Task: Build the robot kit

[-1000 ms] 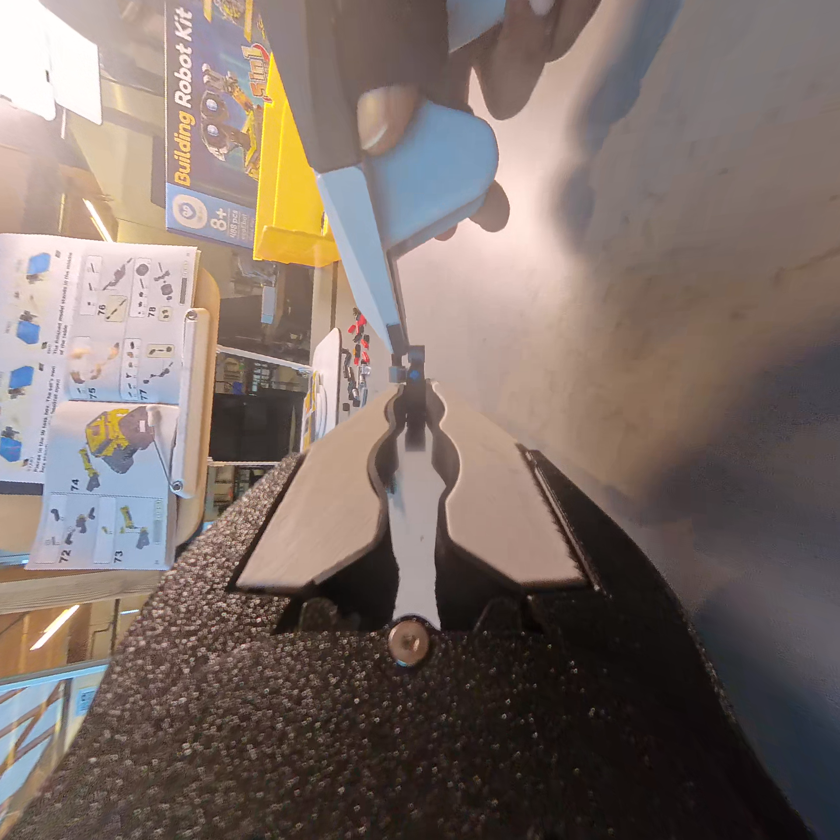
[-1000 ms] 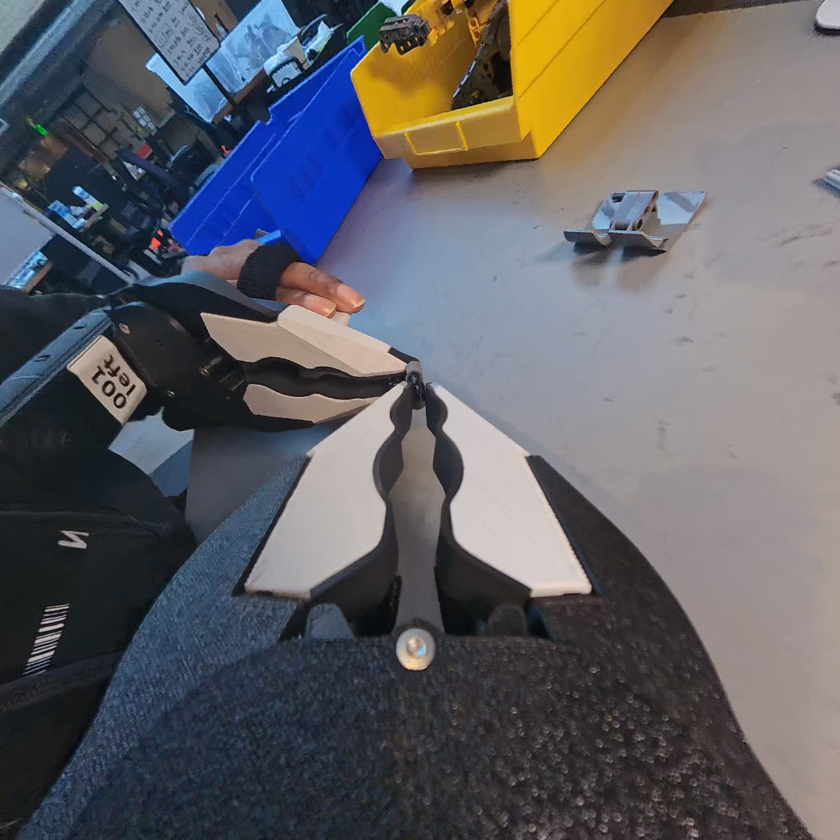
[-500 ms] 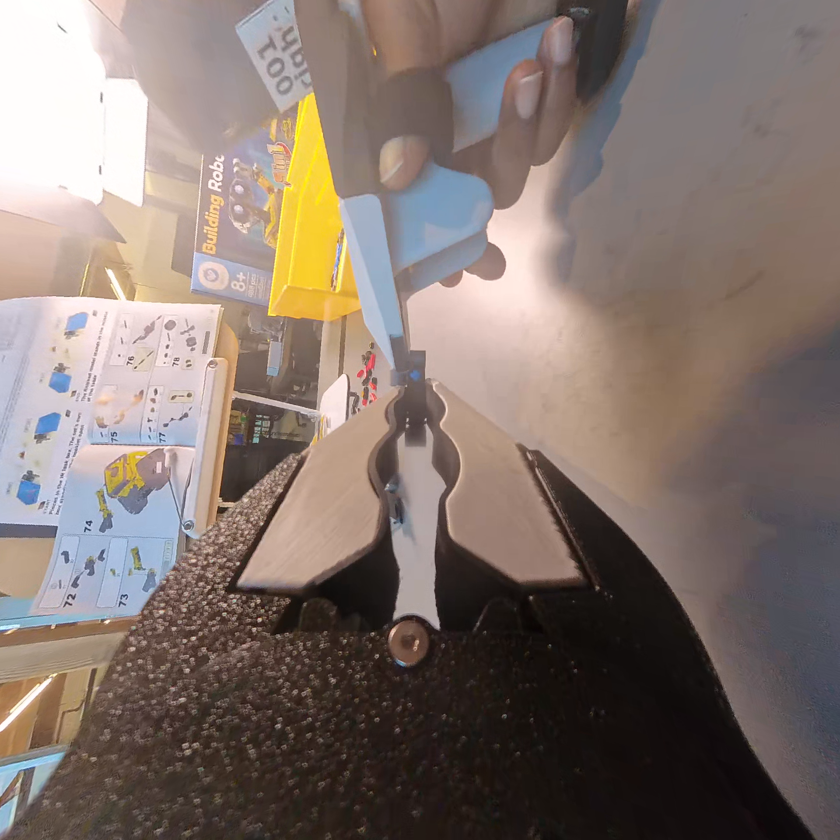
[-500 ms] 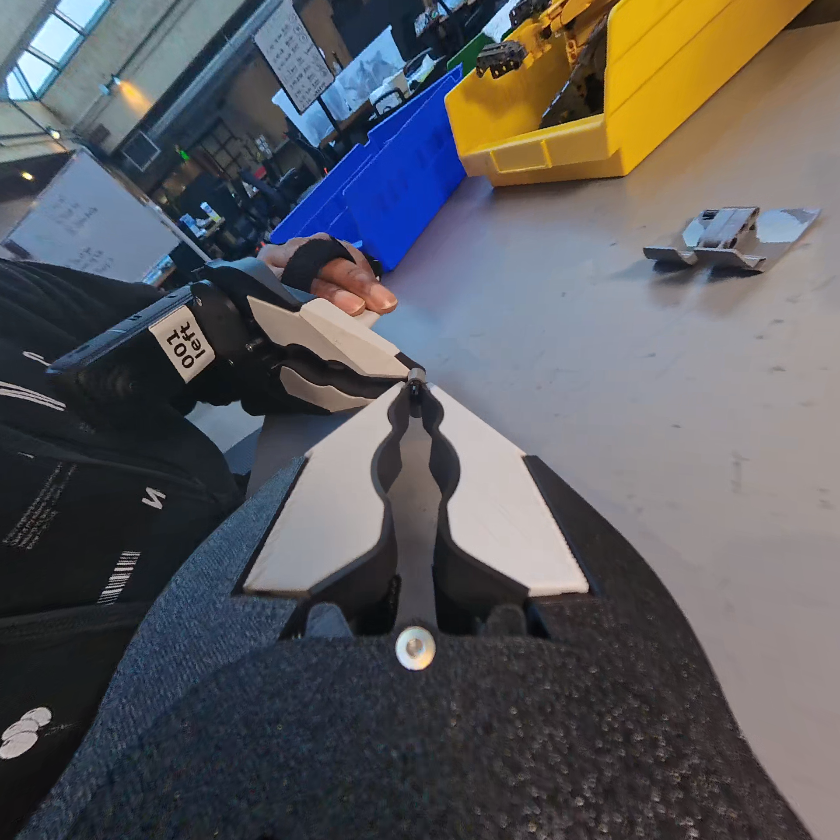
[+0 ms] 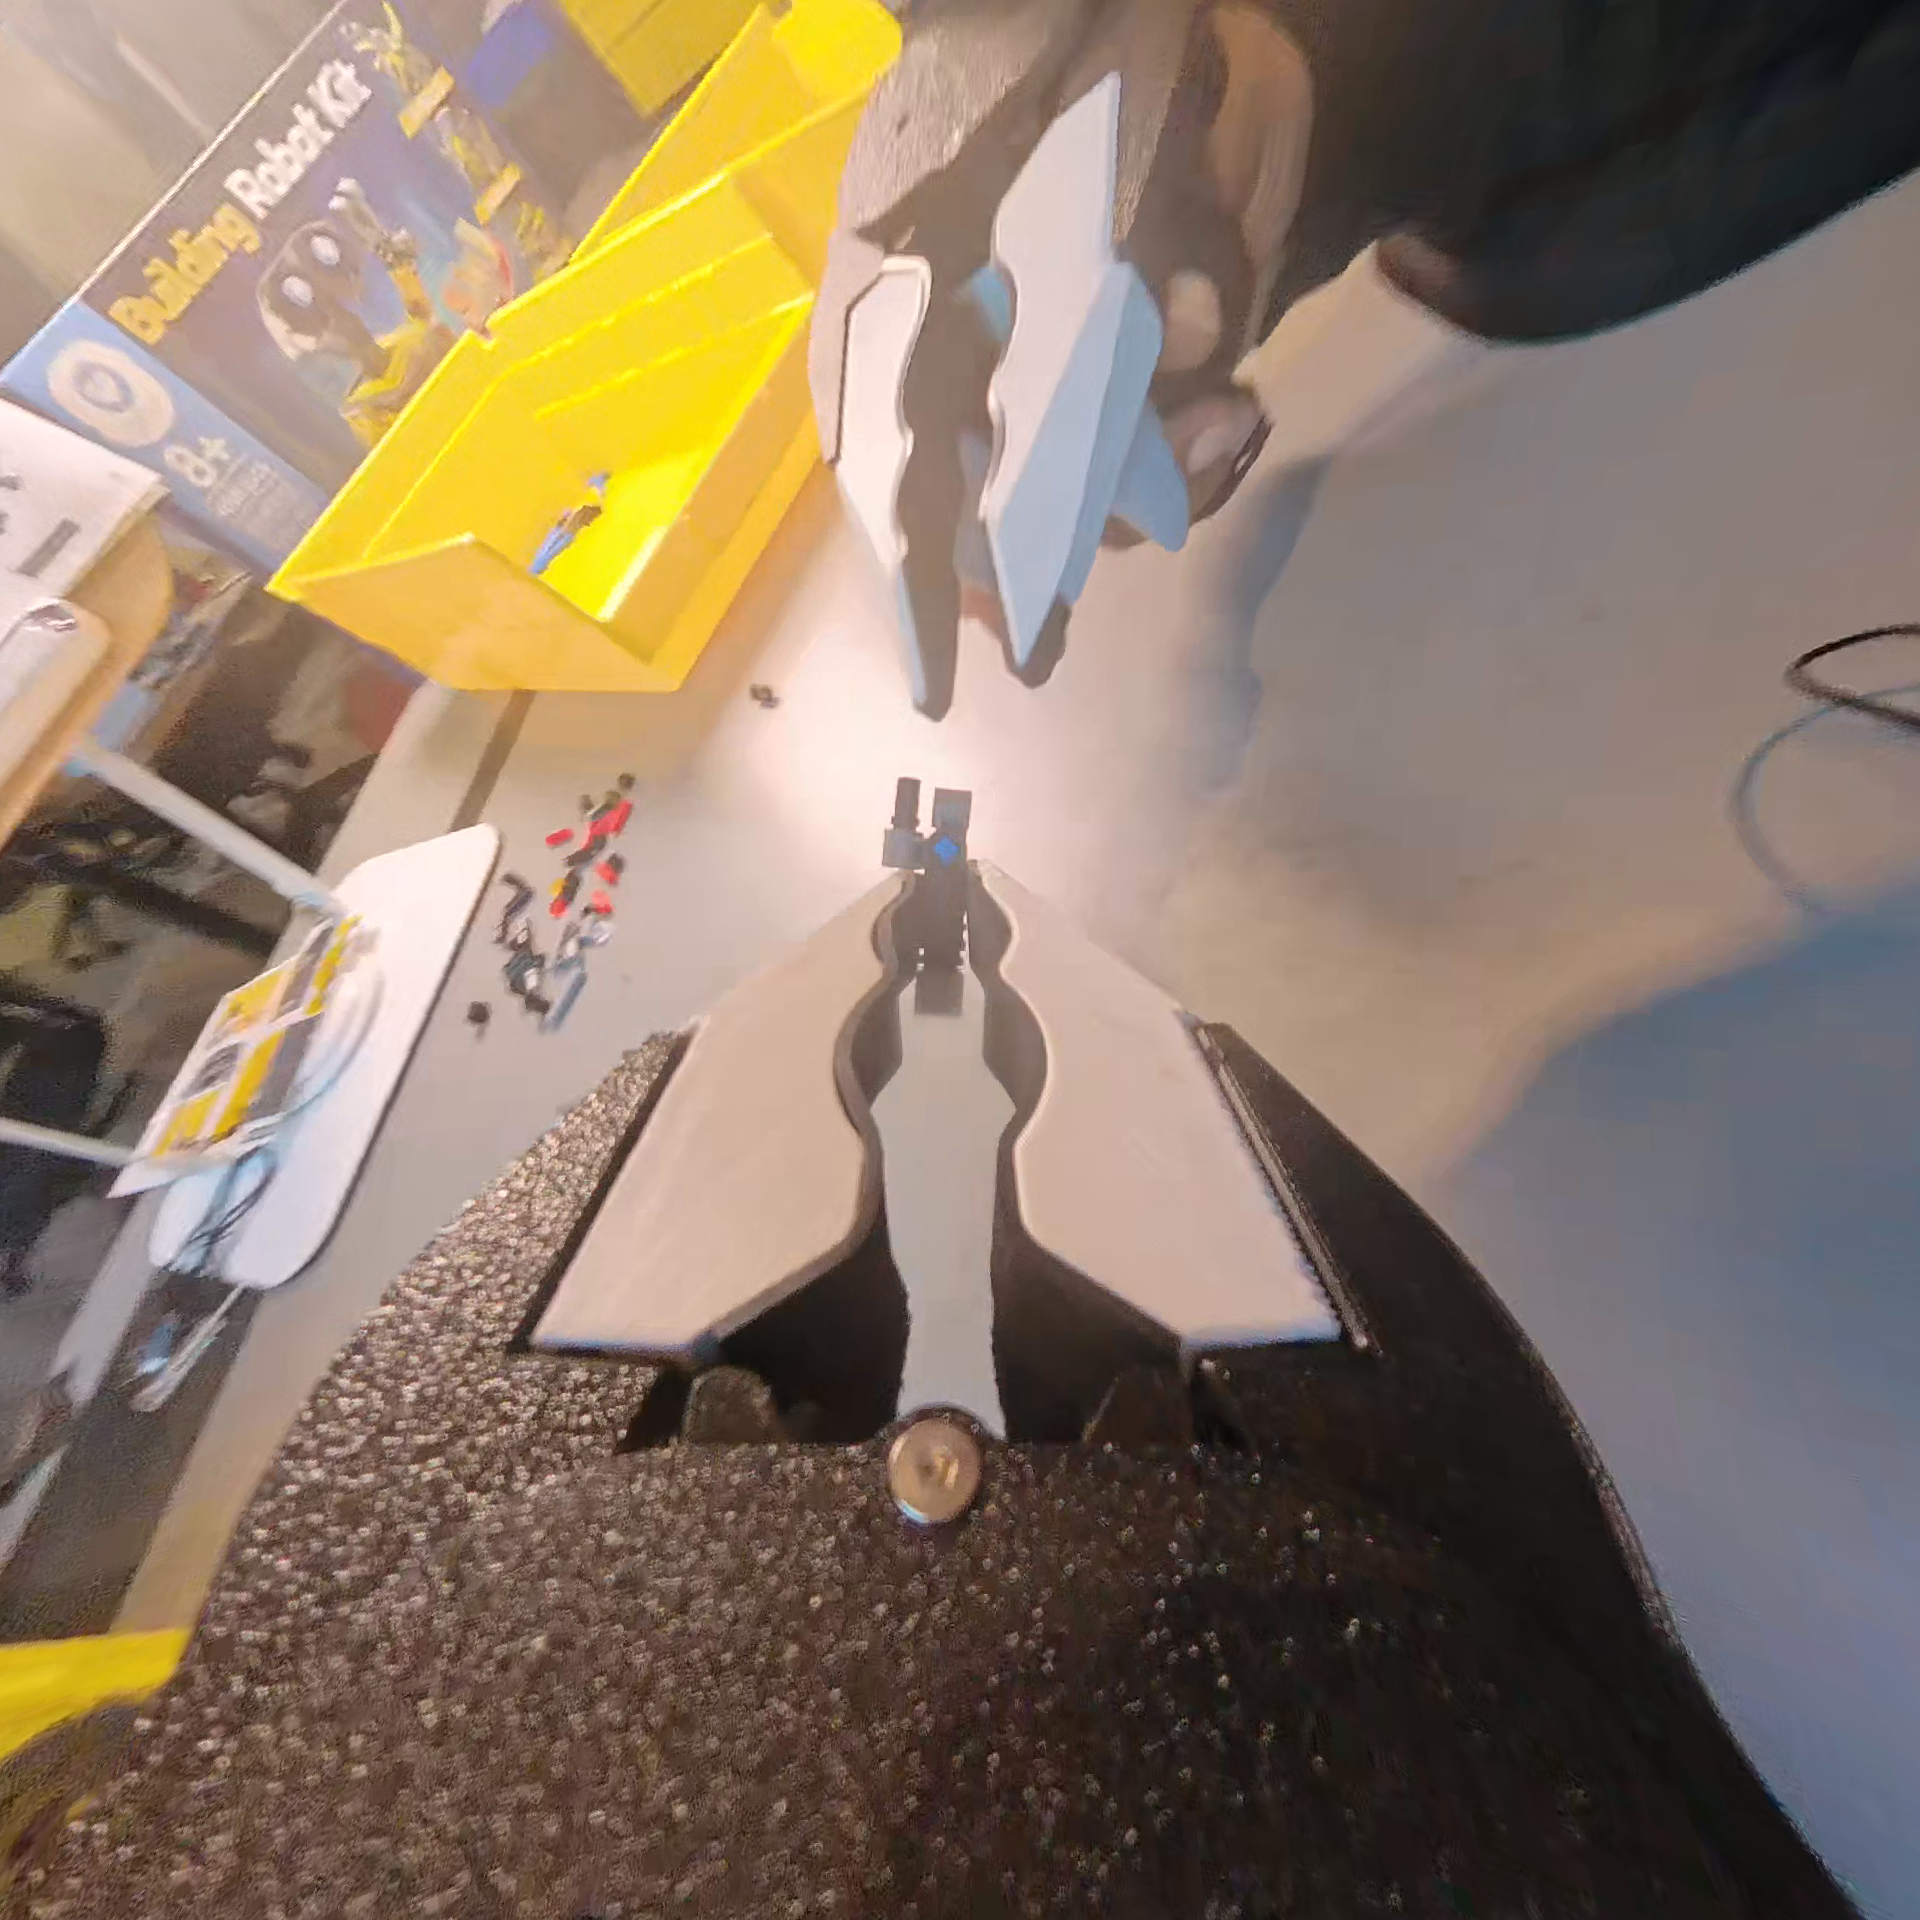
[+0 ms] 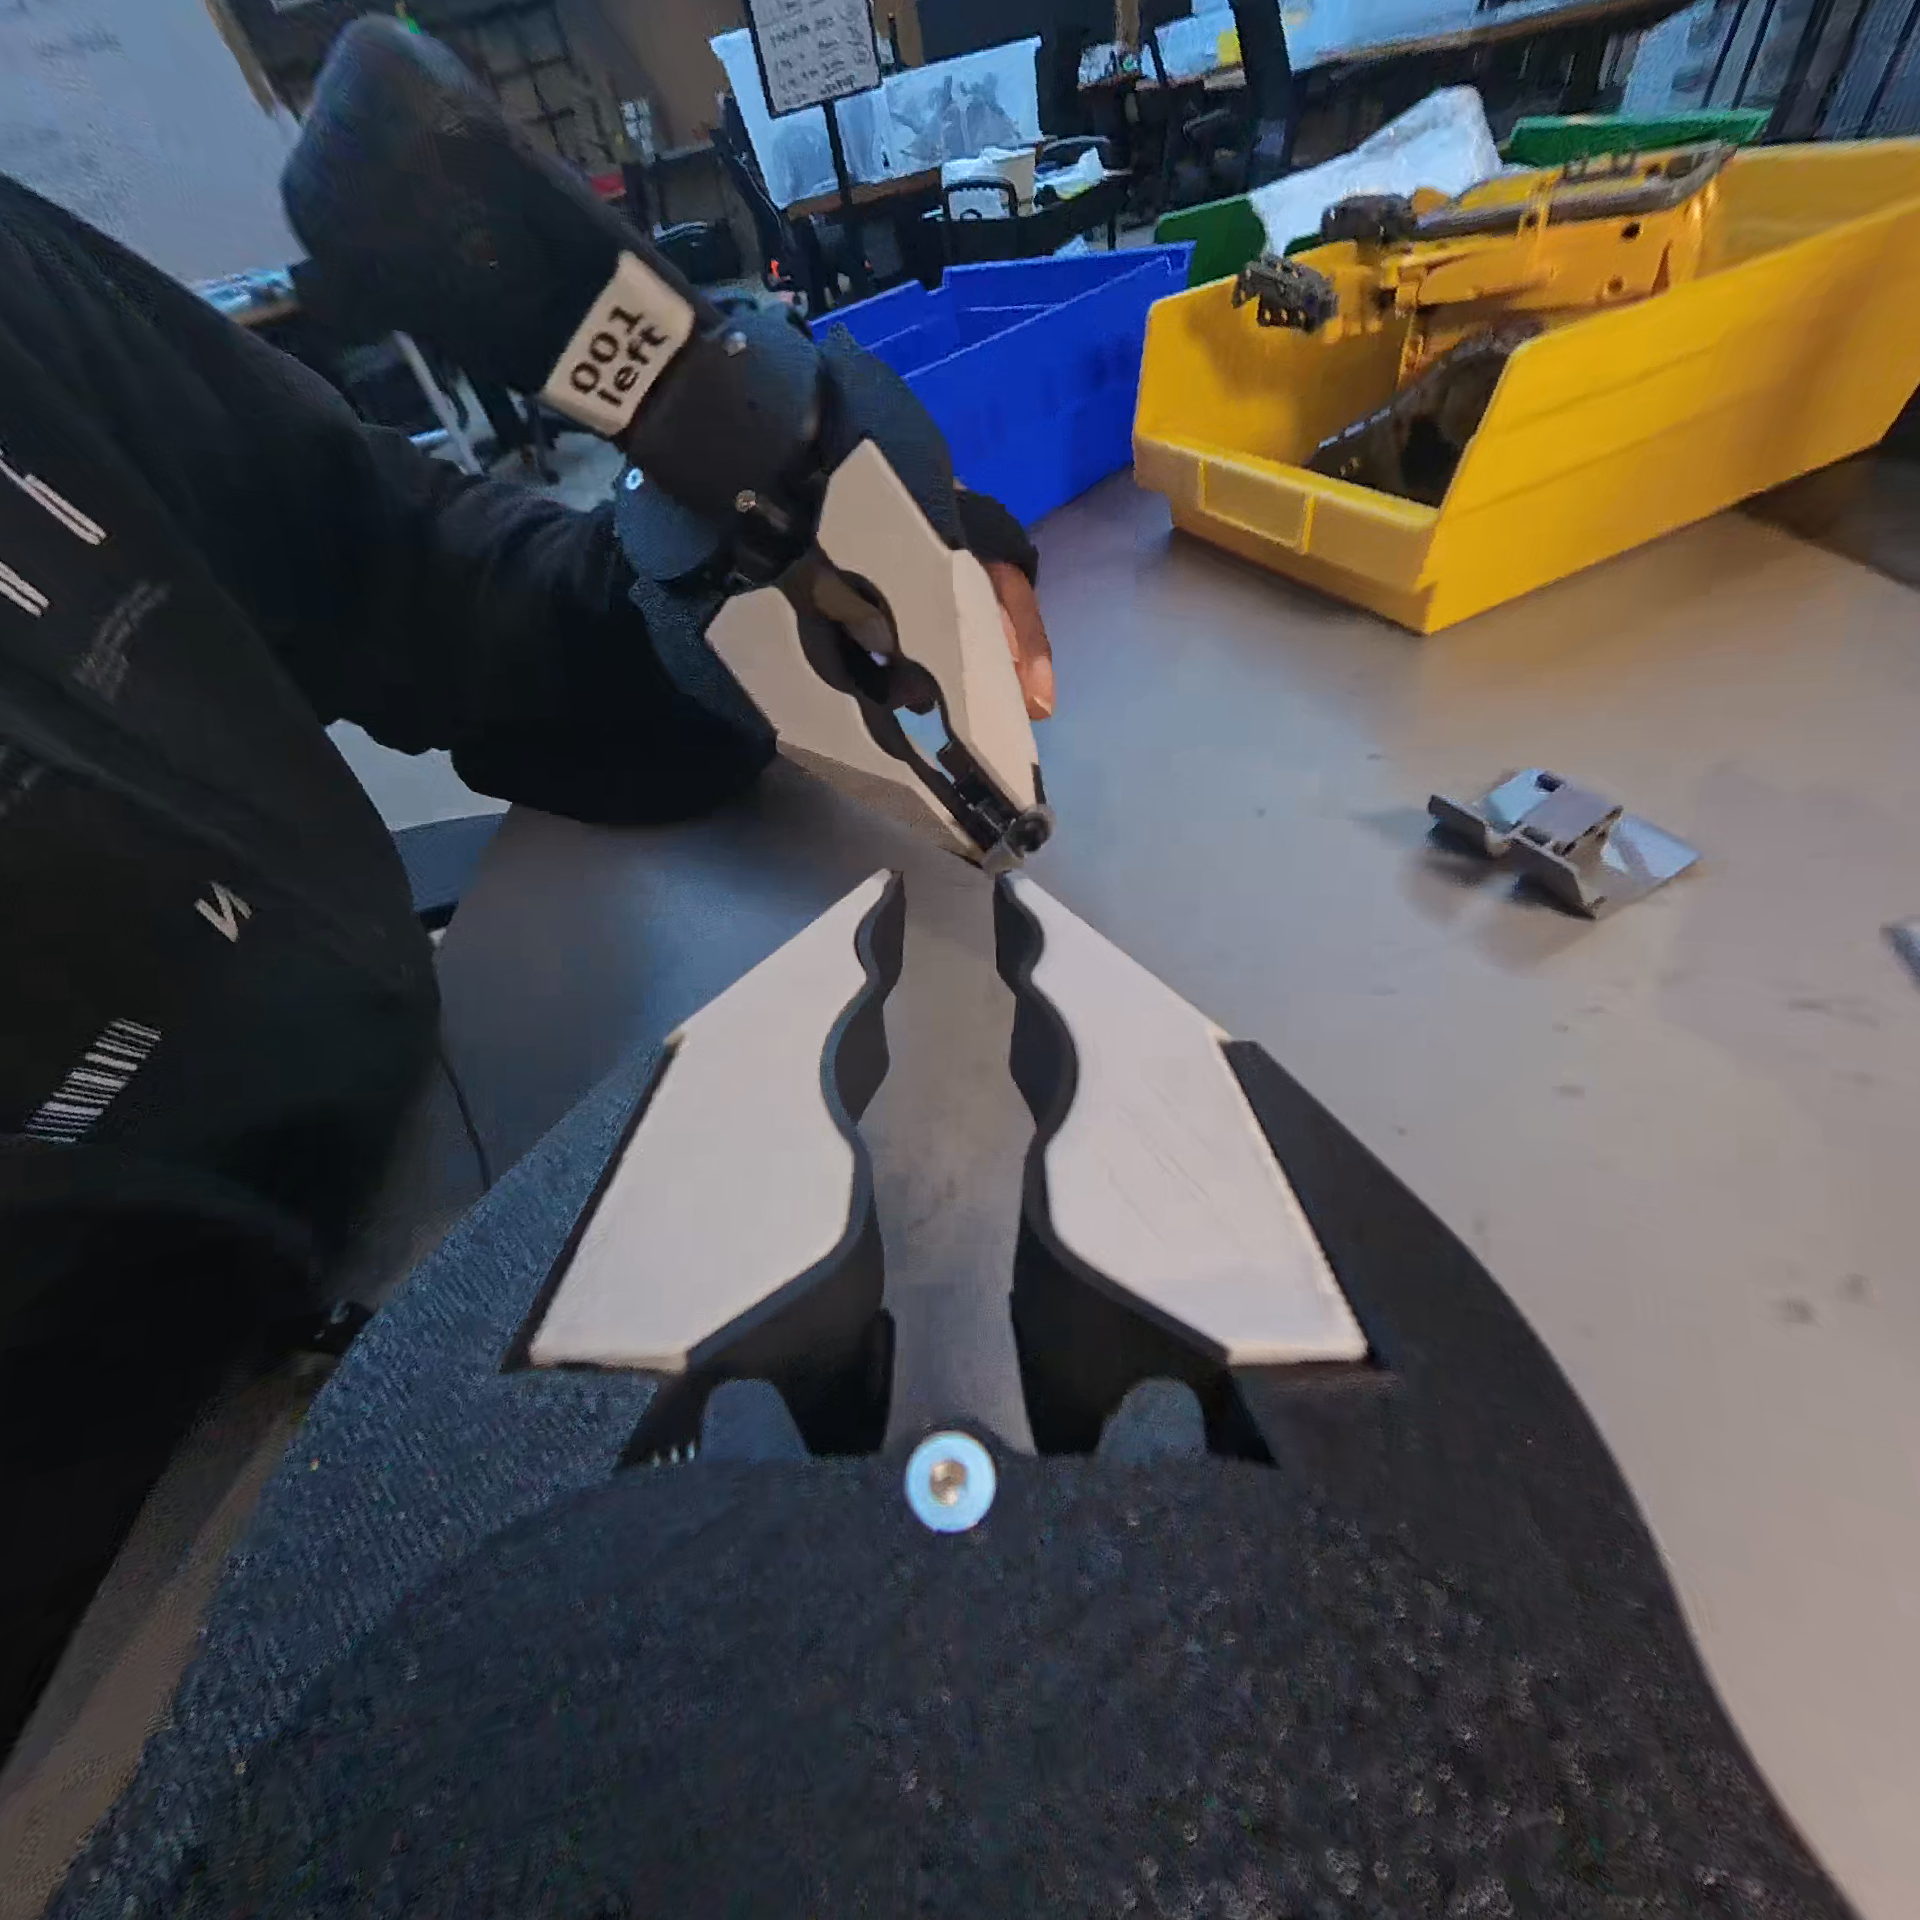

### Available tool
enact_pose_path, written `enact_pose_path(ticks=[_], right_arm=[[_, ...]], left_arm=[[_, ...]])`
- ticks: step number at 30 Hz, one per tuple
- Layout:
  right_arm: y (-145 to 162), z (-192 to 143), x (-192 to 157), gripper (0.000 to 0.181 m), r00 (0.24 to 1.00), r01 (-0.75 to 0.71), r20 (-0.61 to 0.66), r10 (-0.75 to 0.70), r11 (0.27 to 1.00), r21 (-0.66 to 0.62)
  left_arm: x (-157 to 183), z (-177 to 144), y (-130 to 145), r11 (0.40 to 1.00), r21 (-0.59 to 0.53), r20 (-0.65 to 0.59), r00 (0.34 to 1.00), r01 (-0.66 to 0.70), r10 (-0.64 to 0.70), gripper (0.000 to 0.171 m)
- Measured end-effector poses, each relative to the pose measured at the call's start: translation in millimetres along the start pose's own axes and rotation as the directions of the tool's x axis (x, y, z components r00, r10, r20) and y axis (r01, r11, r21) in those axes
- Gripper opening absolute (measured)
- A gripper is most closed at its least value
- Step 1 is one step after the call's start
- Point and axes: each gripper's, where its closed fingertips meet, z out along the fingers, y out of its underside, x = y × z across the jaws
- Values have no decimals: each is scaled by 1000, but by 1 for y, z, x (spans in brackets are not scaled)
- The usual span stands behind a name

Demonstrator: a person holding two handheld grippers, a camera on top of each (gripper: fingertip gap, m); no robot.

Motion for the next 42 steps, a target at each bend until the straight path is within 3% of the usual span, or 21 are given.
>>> enact_pose_path(ticks=[2,7,15,19,21,25,30,32,34,36,38,40,42], right_arm=[[-5,0,-4,17,1000,-7,16,7,1000,30],[-10,-3,-21,26,972,-145,196,130,987,64],[-5,-2,-61,21,901,-180,404,160,984,12],[-7,-3,-56,19,907,-183,392,156,982,34],[-9,-4,-50,11,922,-169,362,138,984,54],[-16,-8,-44,8,936,-163,331,121,982,101],[-15,-2,-46,7,943,-150,313,113,984,94],[-19,-4,-40,7,954,-149,280,110,981,123],[-27,-9,-28,7,969,-141,225,100,974,178],[-37,-16,-17,7,989,-89,139,56,966,244],[-45,-20,-5,7,1000,24,3,-26,962,274],[-46,-21,2,7,982,164,-135,-134,956,245],[-49,-18,9,7,935,283,-273,-224,939,197]], left_arm=[[5,-3,-9,998,67,-51,999,15,-12,7],[25,-12,-35,973,206,-88,988,-107,128,8],[48,-16,-56,935,270,-88,961,-229,261,8],[43,-15,-53,941,255,-63,967,-222,245,10],[34,-17,-51,949,244,-40,975,-202,218,19],[27,-22,-51,954,248,-44,981,-170,186,0],[28,-19,-44,964,216,-64,983,-152,169,0],[27,-16,-36,981,186,-124,989,-50,73,8],[20,-15,-29,973,167,-201,972,158,-124,15],[13,-23,-38,868,209,-358,861,451,-361,22],[-3,-34,-52,652,230,-524,656,723,-543,28],[-19,-36,-55,454,212,-604,481,866,-635,31],[-21,-27,-49,404,199,-580,439,893,-686,34]])
